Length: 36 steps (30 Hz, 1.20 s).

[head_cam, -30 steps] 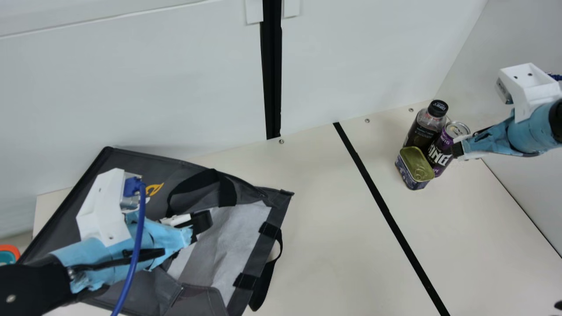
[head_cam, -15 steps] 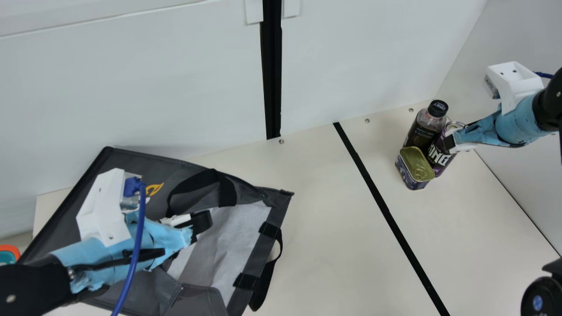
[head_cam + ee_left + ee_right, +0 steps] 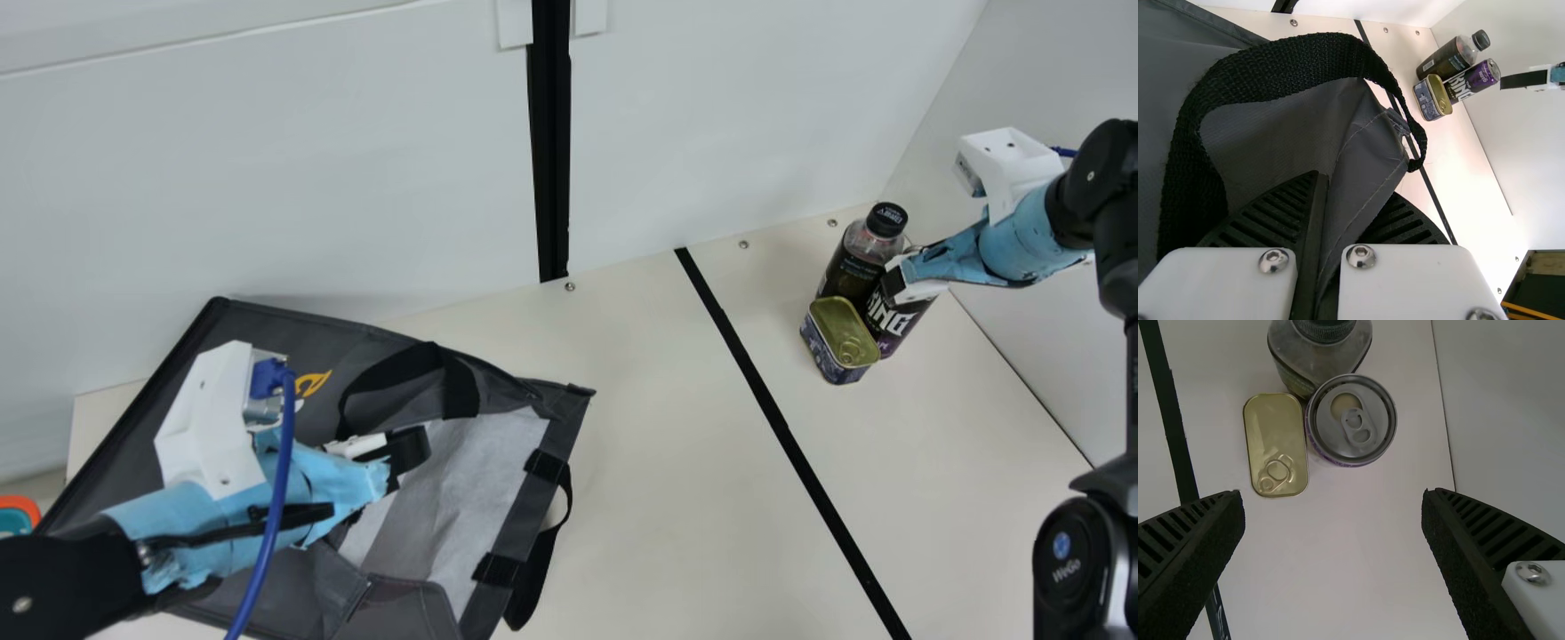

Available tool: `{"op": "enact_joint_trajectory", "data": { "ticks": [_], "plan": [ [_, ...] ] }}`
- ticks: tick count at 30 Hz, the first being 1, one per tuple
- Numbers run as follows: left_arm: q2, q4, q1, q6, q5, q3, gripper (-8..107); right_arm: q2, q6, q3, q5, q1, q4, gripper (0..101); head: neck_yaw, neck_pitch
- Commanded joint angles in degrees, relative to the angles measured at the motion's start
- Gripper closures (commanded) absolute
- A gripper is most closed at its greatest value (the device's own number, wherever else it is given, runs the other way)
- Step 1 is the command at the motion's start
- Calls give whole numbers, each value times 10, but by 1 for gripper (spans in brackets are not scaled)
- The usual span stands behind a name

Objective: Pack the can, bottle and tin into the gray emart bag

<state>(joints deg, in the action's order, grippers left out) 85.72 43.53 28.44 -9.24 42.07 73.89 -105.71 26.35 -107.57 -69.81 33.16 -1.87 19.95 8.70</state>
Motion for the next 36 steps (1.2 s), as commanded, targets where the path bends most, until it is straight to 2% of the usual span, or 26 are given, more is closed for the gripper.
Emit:
{"op": "enact_joint_trajectory", "data": {
  "ticks": [1, 24, 34, 36],
  "plan": [
    [0, 0, 0, 0, 0, 0, 89, -10, 4, -7, -1, 0, 1, 10, 0, 13],
    [0, 0, 0, 0, 0, 0, 89, -132, 38, -112, -1, 0, -10, 10, 0, 13],
    [0, 0, 0, 0, 0, 0, 89, -174, 41, -141, -1, -2, -11, 10, 0, 13],
    [0, 0, 0, 0, 0, 0, 89, -179, 42, -144, -1, -3, -12, 24, 0, 13]
  ]
}}
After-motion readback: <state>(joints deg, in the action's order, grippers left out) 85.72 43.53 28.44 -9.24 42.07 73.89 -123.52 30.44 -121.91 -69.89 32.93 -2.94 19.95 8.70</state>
